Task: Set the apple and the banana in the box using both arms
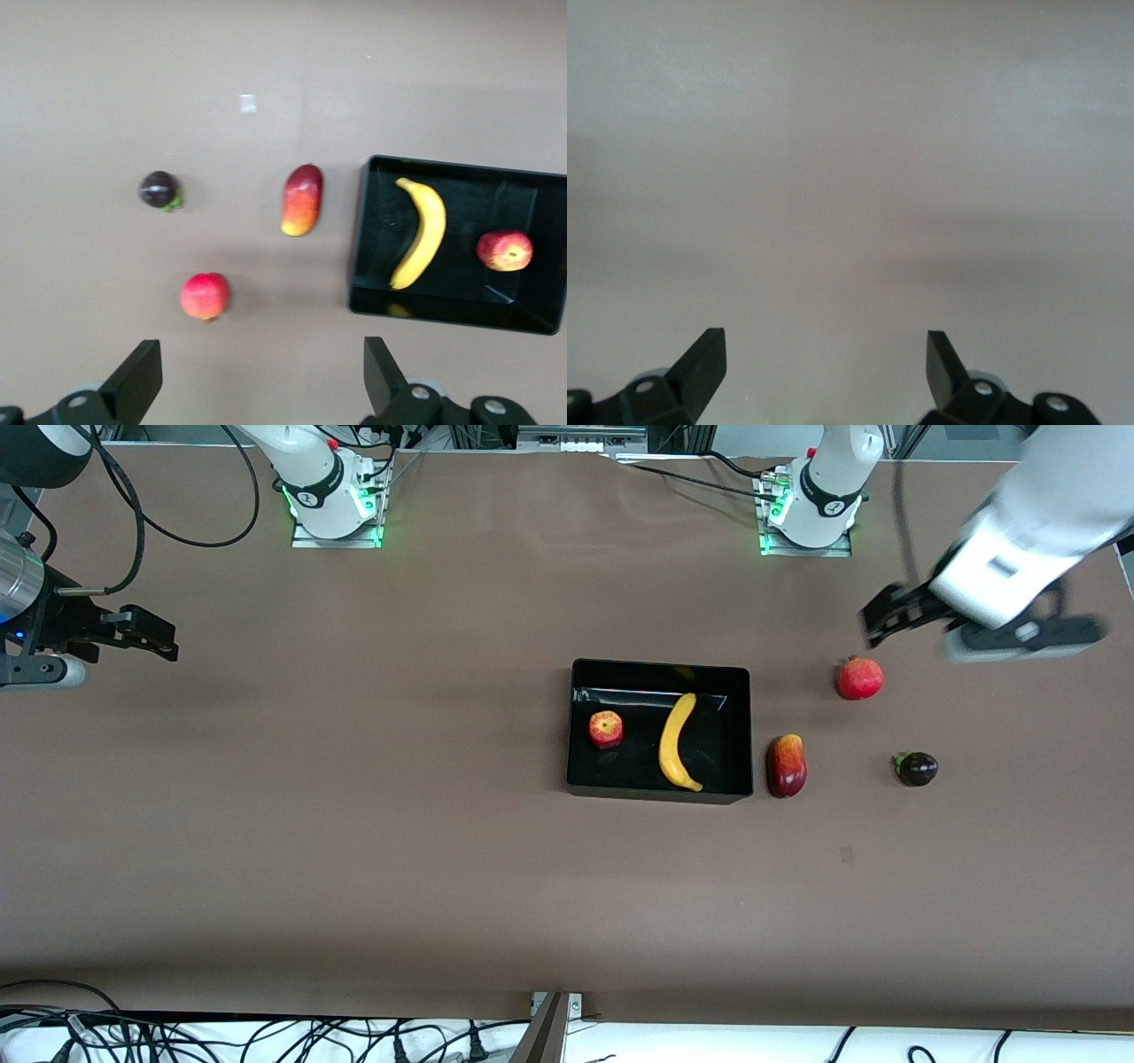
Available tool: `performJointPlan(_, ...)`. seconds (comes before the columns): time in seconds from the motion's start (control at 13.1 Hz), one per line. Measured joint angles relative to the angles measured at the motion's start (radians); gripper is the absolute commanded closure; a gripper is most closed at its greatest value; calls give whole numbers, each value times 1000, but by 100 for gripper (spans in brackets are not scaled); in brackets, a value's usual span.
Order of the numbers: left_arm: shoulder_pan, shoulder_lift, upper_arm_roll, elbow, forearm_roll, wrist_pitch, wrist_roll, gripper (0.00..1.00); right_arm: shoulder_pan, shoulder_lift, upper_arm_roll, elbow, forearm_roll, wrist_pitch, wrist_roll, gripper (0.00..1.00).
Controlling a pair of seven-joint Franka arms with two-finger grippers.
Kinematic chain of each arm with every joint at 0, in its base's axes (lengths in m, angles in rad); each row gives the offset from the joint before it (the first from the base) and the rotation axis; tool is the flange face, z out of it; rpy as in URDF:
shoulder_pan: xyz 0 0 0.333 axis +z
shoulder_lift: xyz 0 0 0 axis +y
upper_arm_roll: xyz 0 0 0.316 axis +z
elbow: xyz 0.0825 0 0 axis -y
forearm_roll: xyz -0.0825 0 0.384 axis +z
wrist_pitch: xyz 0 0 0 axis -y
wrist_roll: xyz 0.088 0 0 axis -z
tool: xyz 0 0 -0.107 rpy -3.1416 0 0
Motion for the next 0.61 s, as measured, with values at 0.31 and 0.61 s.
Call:
performJointPlan(0.31,-18,-101,102,-150,-2,79,75,0,0,0,0,0,0,0,0,0)
performJointPlan(0.61,-22,-105,101,-190,-2,108,74,0,0,0,0,0,0,0,0,0)
